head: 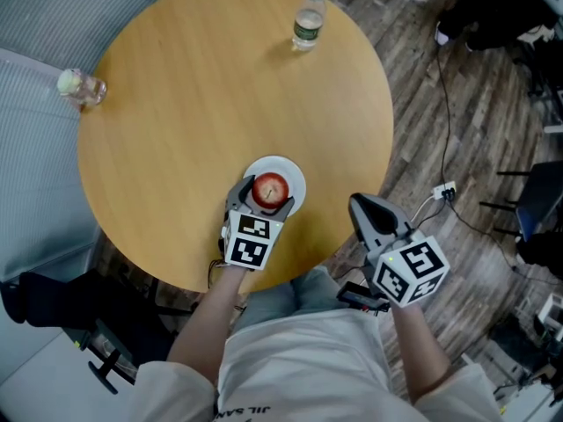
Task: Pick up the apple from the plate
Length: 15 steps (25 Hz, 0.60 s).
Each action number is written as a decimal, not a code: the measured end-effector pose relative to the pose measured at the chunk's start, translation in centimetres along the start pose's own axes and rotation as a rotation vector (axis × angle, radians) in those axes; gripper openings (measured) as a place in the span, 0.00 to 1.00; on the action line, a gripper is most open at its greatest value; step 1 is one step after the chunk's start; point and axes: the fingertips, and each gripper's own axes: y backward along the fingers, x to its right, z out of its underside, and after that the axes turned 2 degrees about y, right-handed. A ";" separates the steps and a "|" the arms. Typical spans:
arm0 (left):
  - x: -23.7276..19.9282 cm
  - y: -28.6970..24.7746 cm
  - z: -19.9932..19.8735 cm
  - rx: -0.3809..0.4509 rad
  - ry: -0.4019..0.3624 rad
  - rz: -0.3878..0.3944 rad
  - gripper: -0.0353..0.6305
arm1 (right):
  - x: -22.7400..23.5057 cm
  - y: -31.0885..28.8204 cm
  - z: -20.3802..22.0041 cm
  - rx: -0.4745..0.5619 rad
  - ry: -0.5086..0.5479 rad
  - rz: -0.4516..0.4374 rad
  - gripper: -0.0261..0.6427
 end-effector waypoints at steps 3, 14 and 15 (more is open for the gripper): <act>-0.1 1.1 -0.2 0.016 0.005 -0.007 0.64 | -0.5 -0.1 -0.3 0.009 0.009 -0.012 0.09; 1.7 8.1 -0.4 0.108 0.070 0.021 0.64 | -3.0 1.6 -1.8 0.067 0.055 -0.041 0.09; 1.9 8.8 -0.5 0.120 0.078 0.022 0.64 | -3.2 1.8 -1.9 0.071 0.060 -0.041 0.09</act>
